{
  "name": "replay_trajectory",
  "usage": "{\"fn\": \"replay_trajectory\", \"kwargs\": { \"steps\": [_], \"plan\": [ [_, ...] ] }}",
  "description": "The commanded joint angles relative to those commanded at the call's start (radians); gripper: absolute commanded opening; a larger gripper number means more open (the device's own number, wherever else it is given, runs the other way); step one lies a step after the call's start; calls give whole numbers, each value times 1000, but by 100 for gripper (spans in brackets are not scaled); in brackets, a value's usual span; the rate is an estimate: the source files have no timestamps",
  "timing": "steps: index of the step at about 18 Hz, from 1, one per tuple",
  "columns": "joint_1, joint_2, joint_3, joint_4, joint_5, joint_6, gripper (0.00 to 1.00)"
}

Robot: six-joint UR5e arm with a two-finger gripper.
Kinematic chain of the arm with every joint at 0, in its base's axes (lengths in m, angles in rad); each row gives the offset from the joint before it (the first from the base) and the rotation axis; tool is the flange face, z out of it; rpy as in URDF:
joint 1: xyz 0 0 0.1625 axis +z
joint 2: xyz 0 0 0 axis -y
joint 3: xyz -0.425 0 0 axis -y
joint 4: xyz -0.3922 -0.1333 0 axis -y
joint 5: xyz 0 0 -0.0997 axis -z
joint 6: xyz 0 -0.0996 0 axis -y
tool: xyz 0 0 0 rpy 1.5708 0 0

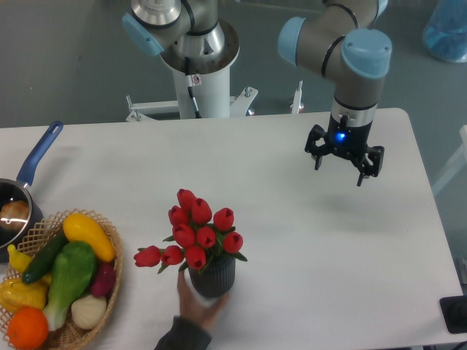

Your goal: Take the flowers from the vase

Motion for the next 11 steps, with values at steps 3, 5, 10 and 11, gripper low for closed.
{"fn": "replay_trajectory", "kwargs": {
  "steps": [3,5,10,11],
  "plan": [
    [-2,3,2,2,34,3,100],
    [-18,3,8,6,25,-3,100],
    [35,11,-35,41,-214,1,100],
    [46,23,-44,41,-242,2,100]
  ]
}}
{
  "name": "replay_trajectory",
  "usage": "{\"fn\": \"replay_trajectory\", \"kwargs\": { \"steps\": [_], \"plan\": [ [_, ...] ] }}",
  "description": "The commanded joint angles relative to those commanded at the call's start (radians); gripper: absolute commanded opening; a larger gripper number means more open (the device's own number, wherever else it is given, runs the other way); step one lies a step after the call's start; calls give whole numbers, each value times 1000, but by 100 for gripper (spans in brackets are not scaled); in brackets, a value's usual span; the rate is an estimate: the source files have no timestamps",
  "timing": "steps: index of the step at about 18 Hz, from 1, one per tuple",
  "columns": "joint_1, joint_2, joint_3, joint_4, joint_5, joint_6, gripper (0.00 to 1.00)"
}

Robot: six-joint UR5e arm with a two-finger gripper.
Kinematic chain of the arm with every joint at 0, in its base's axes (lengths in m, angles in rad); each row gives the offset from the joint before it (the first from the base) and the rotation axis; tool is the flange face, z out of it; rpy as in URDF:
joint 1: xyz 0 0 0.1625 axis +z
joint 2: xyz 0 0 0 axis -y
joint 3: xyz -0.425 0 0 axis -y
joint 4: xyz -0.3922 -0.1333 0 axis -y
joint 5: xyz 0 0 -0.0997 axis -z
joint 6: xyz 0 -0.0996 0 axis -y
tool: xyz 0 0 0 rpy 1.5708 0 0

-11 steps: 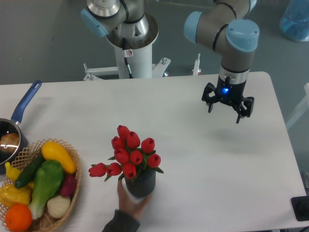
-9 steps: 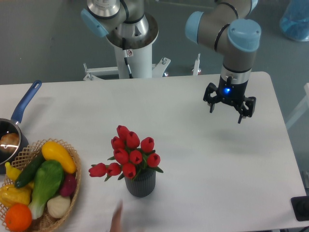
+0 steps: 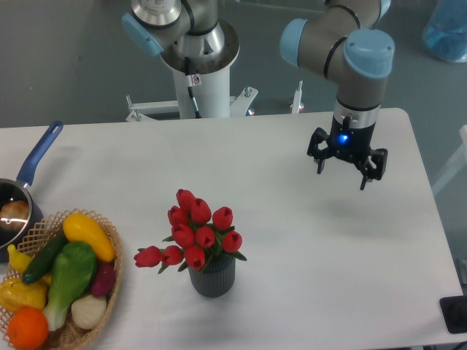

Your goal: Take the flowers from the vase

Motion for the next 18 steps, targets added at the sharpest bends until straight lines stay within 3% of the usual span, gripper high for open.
{"fn": "replay_trajectory", "kwargs": {
  "steps": [3,9,13,18],
  "plan": [
    [-6,20,-17,-3,-49,-5,100],
    [-64,51,-80,-9,-350,-20,100],
    [-152,40,-63,-3,-396,-75,100],
    [-179,14,-32,-2,-456,-72,100]
  ]
}}
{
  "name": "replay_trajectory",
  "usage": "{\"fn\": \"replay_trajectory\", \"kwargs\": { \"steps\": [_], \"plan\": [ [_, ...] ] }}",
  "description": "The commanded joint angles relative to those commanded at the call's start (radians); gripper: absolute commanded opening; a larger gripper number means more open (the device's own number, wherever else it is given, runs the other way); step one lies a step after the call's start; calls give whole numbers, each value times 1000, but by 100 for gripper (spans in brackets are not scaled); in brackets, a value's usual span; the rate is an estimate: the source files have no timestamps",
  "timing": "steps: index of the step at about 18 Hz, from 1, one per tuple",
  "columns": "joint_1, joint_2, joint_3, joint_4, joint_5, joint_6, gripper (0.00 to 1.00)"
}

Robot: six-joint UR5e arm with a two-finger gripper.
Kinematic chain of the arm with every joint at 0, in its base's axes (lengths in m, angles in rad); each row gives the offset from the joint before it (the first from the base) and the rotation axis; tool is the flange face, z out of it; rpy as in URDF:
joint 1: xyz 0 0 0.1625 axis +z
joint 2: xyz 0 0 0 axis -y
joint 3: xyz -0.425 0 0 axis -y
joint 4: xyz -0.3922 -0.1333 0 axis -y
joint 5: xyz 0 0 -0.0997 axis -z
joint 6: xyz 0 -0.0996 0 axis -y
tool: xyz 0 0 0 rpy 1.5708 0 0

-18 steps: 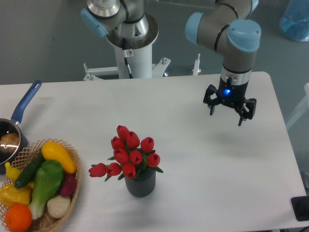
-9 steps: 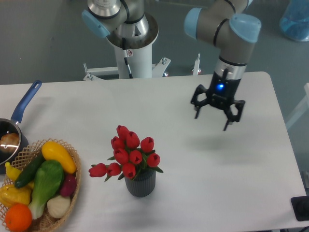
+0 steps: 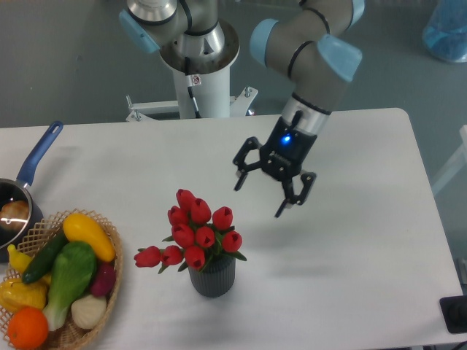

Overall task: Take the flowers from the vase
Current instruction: 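Move the open gripper down toward the red tulip heads in the vase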

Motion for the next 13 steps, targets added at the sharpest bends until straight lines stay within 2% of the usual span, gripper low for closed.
{"fn": "replay_trajectory", "kwargs": {
  "steps": [6,8,10,13],
  "plan": [
    [-46,-21,32,2,-35,-5,100],
    [-69,-43,64,5,-37,-5,100],
    [-83,-86,96,8,-89,-5,100],
    [-87,-112,113,24,-135,-5,100]
  ]
}}
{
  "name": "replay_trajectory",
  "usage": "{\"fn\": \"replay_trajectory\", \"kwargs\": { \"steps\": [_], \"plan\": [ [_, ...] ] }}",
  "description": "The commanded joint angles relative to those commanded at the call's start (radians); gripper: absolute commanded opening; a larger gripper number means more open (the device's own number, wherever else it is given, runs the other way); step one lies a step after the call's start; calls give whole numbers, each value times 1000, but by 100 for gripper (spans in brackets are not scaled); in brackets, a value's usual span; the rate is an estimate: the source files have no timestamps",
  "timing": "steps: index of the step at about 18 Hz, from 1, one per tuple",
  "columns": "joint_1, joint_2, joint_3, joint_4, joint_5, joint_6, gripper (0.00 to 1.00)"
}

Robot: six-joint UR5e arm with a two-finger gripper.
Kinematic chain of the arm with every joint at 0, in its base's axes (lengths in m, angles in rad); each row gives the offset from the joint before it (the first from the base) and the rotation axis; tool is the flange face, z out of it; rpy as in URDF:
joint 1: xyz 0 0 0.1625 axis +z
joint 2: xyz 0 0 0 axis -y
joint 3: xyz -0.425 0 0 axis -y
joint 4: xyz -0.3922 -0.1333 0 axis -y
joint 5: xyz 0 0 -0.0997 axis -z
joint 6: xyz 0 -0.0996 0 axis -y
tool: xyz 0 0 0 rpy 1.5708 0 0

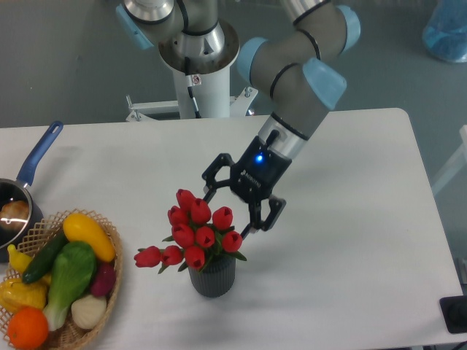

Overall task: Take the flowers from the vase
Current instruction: 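Move the open gripper down toward the red tulip heads in the vase, then close the gripper around the bunch of red tulip stems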

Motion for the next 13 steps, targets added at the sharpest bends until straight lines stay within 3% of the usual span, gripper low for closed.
{"fn": "replay_trajectory", "kwargs": {
  "steps": [7,12,13],
  "plan": [
    [-8,-28,0,3,-81,2,97],
    [-3,-25,-14,3,-94,0,5],
    [-3,-25,-14,3,-94,-2,2]
  ]
}}
